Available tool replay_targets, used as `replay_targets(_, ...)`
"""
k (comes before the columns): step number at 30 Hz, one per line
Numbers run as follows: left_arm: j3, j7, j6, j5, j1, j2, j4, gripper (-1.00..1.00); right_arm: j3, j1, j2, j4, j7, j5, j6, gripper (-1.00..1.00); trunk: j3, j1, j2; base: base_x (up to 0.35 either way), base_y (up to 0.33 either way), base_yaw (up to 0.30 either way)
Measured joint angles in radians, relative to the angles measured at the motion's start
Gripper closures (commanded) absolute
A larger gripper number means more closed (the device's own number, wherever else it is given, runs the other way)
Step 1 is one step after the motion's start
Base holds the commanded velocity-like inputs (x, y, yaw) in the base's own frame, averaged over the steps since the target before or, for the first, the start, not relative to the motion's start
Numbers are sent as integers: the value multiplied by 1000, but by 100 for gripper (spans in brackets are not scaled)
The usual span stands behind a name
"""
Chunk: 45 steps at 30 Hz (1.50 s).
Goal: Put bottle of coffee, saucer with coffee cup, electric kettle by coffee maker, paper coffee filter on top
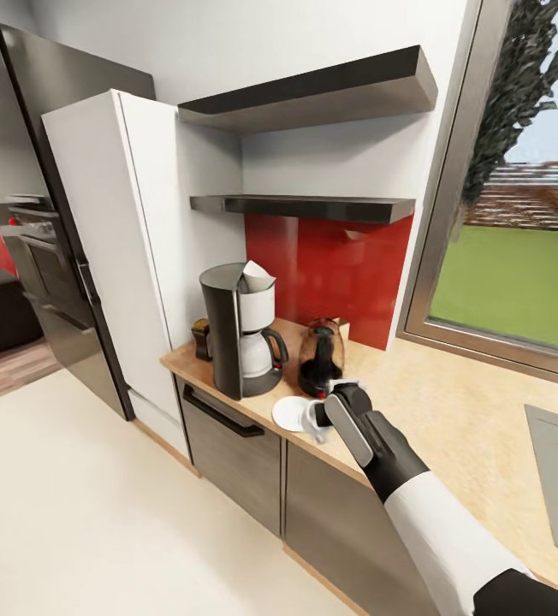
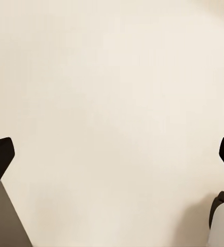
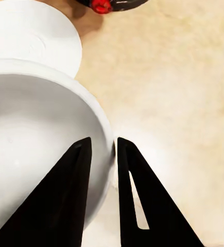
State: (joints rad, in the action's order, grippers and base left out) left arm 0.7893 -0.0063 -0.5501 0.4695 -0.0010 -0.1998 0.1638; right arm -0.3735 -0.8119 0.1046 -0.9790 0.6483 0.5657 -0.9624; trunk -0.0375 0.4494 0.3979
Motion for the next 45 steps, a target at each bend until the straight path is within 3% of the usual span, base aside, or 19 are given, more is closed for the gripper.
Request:
replay_targets(13, -3, -1, 18, 2, 3, 1, -8, -100, 5, 0, 19, -33, 16, 11, 1, 100, 0, 0, 0, 19, 6, 0)
replay_targets(28, -4, -4, 19, 3, 3, 2, -8, -100, 4, 0, 20, -24, 20, 1, 0, 100, 0, 0, 0, 262, 173, 0)
replay_targets(41, -3, -3, 19, 3, 3, 3, -8, -100, 3, 0, 19, 47, 21, 1, -1, 100, 0, 0, 0, 59, 49, 0)
replay_targets(42, -3, -3, 19, 3, 3, 3, -8, -100, 3, 0, 19, 105, 22, 2, -3, 100, 0, 0, 0, 2, 1, 0)
replay_targets(45, -3, -3, 19, 3, 3, 3, -8, -100, 3, 0, 19, 114, 21, -2, -1, 100, 0, 0, 0, 0, 0, 0)
